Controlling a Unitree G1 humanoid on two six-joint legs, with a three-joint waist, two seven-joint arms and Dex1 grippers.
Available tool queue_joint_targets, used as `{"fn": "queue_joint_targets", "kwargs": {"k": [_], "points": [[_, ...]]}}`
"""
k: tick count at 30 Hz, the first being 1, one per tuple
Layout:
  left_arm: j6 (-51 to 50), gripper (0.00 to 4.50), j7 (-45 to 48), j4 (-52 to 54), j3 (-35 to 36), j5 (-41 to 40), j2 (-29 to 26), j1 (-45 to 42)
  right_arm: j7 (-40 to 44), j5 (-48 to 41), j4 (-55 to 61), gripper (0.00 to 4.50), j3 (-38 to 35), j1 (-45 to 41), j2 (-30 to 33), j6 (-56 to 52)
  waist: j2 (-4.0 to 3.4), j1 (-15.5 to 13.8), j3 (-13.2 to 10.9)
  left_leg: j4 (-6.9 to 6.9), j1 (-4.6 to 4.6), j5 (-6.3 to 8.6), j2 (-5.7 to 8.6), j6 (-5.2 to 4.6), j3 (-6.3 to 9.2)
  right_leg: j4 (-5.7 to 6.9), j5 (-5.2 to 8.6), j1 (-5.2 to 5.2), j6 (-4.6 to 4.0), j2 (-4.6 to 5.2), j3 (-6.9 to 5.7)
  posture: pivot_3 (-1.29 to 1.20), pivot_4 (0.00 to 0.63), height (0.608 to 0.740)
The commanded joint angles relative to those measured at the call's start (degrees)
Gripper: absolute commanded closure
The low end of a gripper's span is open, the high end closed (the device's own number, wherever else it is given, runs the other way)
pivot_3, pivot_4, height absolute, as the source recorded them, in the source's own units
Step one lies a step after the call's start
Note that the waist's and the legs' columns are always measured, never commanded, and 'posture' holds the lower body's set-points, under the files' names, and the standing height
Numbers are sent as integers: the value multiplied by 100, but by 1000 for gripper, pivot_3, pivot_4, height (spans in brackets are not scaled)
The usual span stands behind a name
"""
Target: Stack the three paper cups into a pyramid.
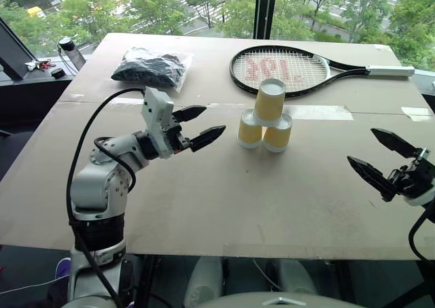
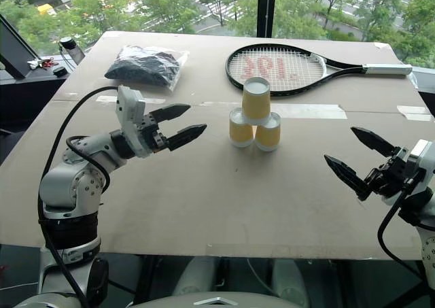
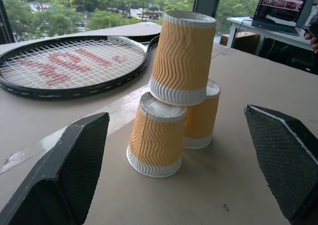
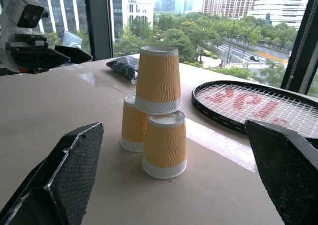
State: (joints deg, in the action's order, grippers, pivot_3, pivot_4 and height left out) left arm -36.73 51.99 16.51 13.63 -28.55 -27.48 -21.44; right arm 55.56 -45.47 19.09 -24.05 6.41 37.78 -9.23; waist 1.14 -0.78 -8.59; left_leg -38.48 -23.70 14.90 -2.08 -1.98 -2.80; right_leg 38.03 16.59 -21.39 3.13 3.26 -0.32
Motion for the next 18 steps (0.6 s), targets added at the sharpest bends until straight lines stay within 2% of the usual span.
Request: {"fn": "queue_joint_targets", "kwargs": {"k": [1,7,11,18], "points": [[186,26,-64,405,203,-445,20,277,528,-119,-306,0,72,-401,243,-118,-1,9,0,0,0,0,0,0,0,0,0,0,0,0,0,0,150,740],[600,26,195,546,427,-677,-184,1331,1108,-91,-737,0,-134,-368,513,-201,-1,5,1,6,0,0,-2,0,1,-3,0,-2,0,0,-1,0,150,740],[884,26,451,594,625,-668,-453,2236,1335,-1,-902,0,-589,273,601,-137,-1,-19,1,7,-3,1,-2,-1,3,-7,0,-1,-1,4,-2,0,150,740],[1210,26,787,268,809,-571,-901,3104,1686,285,-1218,0,-1159,1205,645,65,-9,-4,6,12,29,18,-2,-29,0,-8,2,24,-4,9,-2,0,150,740]]}}
